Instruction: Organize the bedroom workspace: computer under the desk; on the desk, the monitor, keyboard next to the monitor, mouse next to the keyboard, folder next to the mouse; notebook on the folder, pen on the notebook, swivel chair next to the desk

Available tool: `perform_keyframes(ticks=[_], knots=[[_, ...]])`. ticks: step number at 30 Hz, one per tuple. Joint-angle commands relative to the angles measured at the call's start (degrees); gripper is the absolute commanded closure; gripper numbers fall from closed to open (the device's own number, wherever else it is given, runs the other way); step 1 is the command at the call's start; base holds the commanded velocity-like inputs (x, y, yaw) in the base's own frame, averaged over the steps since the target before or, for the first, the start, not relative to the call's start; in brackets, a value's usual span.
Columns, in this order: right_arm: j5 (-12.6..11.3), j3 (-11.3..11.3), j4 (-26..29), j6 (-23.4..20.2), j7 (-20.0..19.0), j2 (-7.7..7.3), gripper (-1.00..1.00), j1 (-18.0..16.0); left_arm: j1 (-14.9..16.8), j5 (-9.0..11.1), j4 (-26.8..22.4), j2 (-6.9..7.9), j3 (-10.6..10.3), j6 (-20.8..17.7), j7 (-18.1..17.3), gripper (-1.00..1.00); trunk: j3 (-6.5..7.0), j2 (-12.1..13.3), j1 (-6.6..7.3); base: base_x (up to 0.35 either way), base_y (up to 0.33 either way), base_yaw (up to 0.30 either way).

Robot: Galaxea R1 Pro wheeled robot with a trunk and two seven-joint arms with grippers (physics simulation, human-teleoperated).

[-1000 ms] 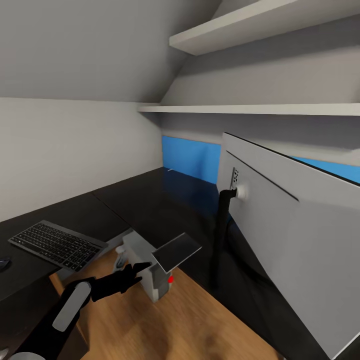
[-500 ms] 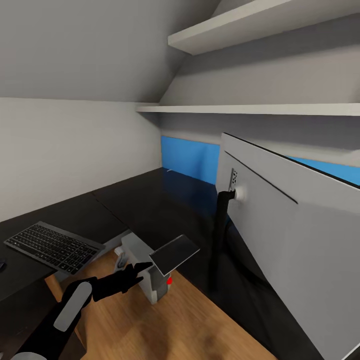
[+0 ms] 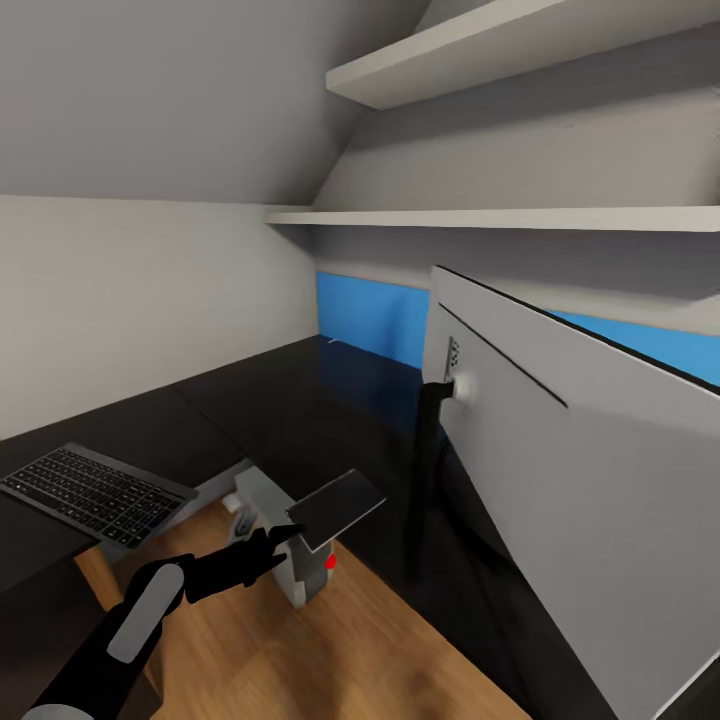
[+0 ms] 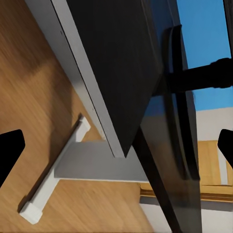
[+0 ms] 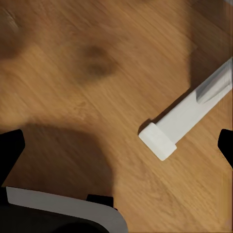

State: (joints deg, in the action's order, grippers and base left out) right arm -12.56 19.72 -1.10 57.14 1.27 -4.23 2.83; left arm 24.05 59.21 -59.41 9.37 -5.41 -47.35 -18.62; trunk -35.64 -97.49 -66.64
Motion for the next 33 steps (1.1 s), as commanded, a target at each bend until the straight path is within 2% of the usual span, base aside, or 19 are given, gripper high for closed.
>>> perform_keyframes(ticks=[1, 18, 33], knots=[[-0.4, 0.5, 0.0, 0.2, 0.1, 0.01, -1.0, 0.0, 0.0, -0.1, 0.0, 0.04, -0.1, -0.1, -0.2, -1.0, -0.04, 0.0, 0.0, 0.0, -0.085, 0.0], [-0.4, 0.4, 0.0, 0.2, 0.1, 0.01, -1.0, 0.0, 0.0, -0.1, 0.1, 0.04, 0.0, -0.1, -0.2, -1.0, -0.04, 0.0, 0.0, 0.005, -0.019, 0.0], [-0.4, 0.4, 0.0, 0.2, 0.1, 0.01, -1.0, 0.0, 0.0, -0.2, 0.1, 0.15, 0.0, -0.1, -0.2, -1.0, -0.04, 0.0, 0.0, 0.121, 0.0, 0.0]])
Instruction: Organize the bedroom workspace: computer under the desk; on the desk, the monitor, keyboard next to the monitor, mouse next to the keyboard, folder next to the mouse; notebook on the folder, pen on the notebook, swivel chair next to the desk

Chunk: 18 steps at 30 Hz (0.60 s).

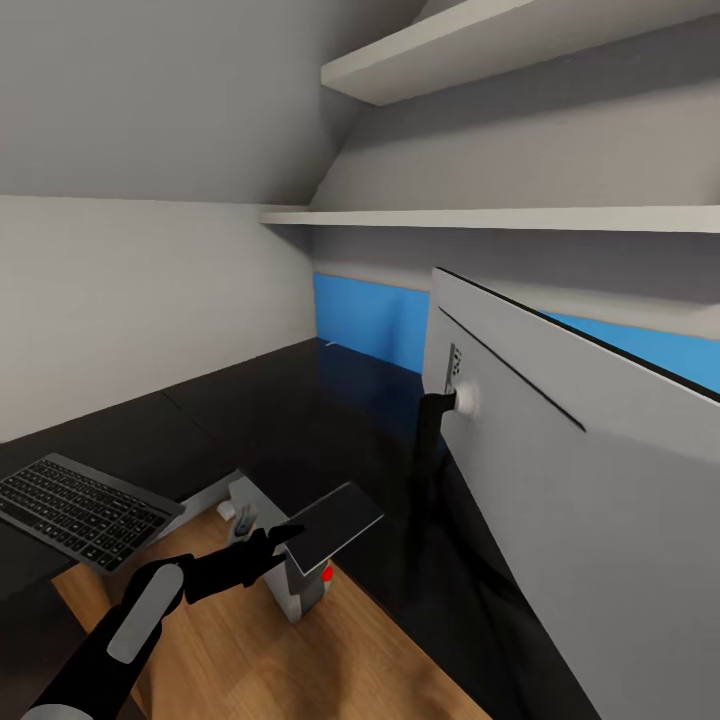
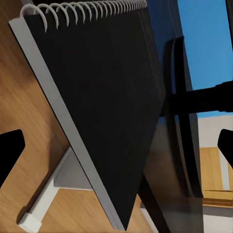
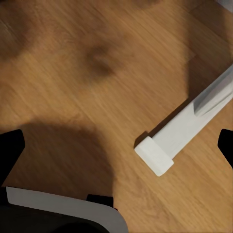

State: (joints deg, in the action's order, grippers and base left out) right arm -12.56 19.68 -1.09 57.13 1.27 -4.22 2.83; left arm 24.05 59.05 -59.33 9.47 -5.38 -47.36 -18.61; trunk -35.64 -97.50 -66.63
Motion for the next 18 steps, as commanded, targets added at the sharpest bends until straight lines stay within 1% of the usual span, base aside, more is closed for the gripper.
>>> perform_keyframes(ticks=[1, 14, 18], knots=[[-0.4, 0.5, 0.0, 0.2, 0.1, 0.01, -1.0, 0.0, 0.0, -0.1, 0.0, 0.05, -0.1, -0.1, -0.2, -1.0, -0.04, 0.0, 0.0, 0.02, 0.0, 0.0], [-0.4, 0.5, 0.0, 0.2, 0.1, 0.01, -1.0, 0.0, 0.0, -0.1, 0.0, 0.19, 0.0, -0.1, -0.2, -1.0, -0.04, 0.0, 0.0, 0.006, 0.0, 0.0], [-0.4, 0.5, 0.0, 0.2, 0.1, 0.01, -1.0, 0.0, 0.0, 0.0, 0.0, 0.15, 0.0, -0.1, -0.2, -1.0, -0.04, 0.0, 0.0, 0.055, -0.027, 0.0]])
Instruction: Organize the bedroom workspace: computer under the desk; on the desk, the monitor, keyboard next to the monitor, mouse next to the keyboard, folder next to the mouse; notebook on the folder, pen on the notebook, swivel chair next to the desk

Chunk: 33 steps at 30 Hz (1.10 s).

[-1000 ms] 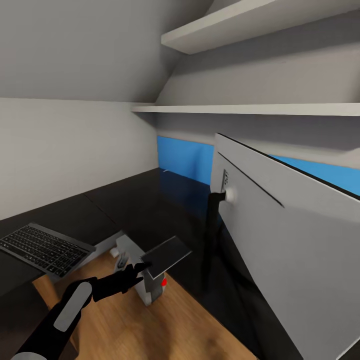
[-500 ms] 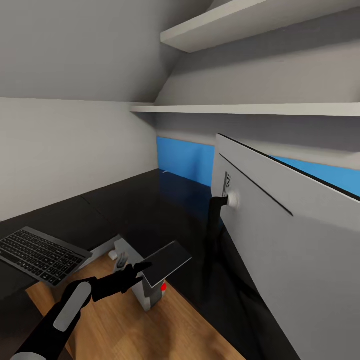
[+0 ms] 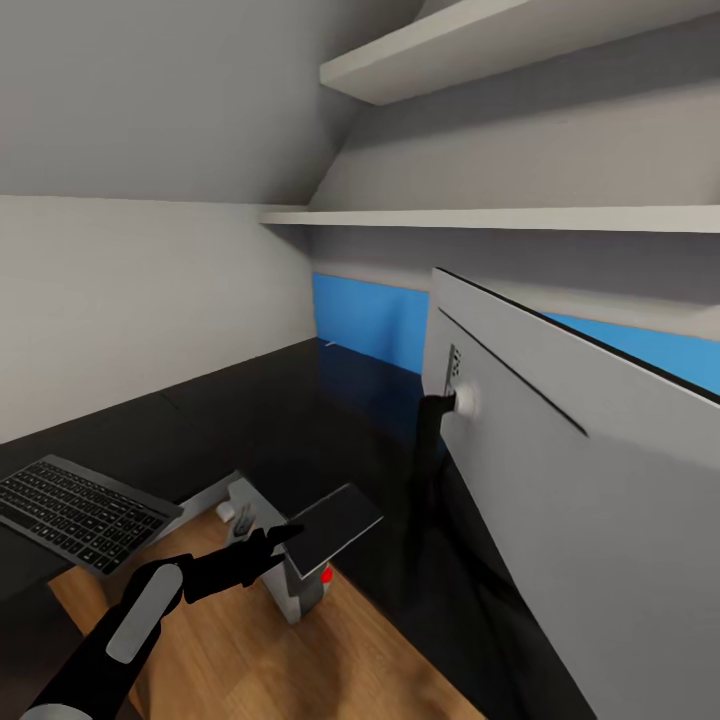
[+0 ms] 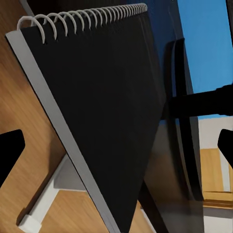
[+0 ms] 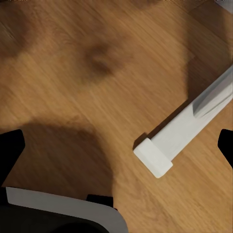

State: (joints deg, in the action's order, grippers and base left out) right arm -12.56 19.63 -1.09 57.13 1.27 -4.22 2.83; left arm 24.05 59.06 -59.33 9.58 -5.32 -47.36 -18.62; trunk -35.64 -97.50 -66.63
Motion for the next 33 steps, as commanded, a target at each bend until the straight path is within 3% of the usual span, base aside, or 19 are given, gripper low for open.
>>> perform_keyframes(ticks=[1, 33], knots=[[-0.4, 0.5, 0.0, 0.2, 0.1, 0.01, -1.0, 0.0, 0.0, 0.0, 0.0, 0.03, -0.1, -0.1, -0.2, -1.0, -0.04, 0.0, -0.01, 0.099, -0.058, 0.0], [-0.4, 0.5, 0.0, 0.2, 0.1, 0.01, -1.0, 0.0, 0.0, 0.2, 1.4, 0.03, 0.0, -0.1, -0.2, -1.0, -0.04, 0.0, -0.01, 0.014, -0.008, 0.0]])
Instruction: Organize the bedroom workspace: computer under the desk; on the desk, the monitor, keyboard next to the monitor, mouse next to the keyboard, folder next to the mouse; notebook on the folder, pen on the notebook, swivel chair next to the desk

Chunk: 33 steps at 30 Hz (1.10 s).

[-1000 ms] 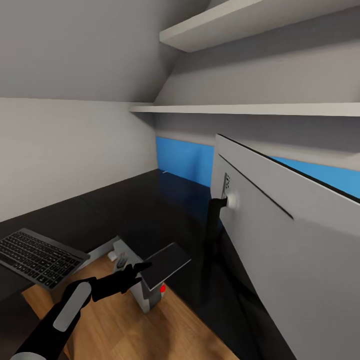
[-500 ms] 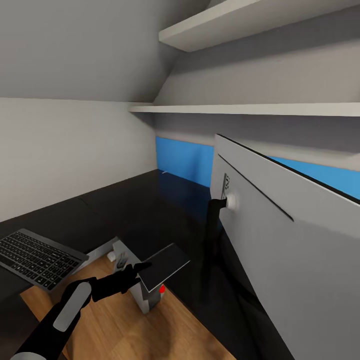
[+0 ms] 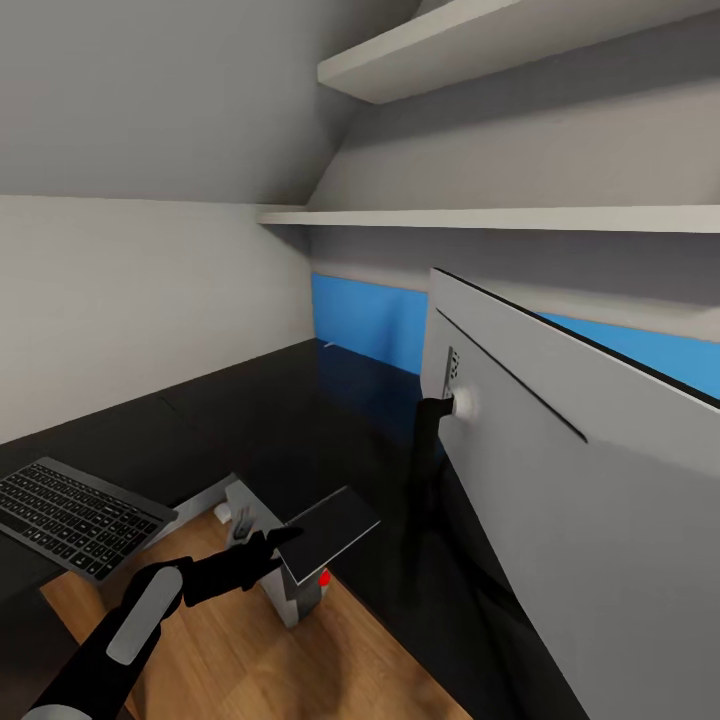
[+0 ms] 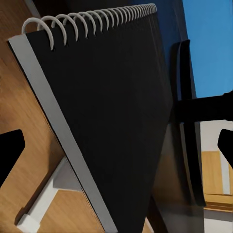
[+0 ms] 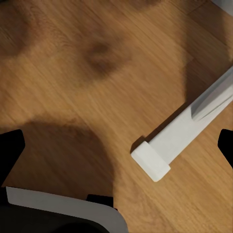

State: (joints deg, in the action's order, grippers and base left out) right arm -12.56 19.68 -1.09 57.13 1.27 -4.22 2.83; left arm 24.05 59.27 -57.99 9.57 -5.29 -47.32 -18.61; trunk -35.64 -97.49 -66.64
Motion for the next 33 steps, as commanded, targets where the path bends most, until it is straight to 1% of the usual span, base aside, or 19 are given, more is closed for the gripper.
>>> perform_keyframes(ticks=[1, 33], knots=[[-0.4, 0.5, 0.0, 0.2, 0.1, 0.01, -1.0, 0.0, 0.0, 0.0, 0.1, 0.03, -0.1, -0.1, -0.2, -1.0, -0.04, 0.0, 0.0, 0.0, 0.0, 0.0], [-0.4, 0.4, -0.1, 0.2, 0.1, 0.01, -1.0, 0.0, 0.0, 0.0, 0.5, -0.08, -0.1, -0.1, -0.3, -1.0, -0.04, 0.0, 0.0, 0.0, 0.0, 0.0]])
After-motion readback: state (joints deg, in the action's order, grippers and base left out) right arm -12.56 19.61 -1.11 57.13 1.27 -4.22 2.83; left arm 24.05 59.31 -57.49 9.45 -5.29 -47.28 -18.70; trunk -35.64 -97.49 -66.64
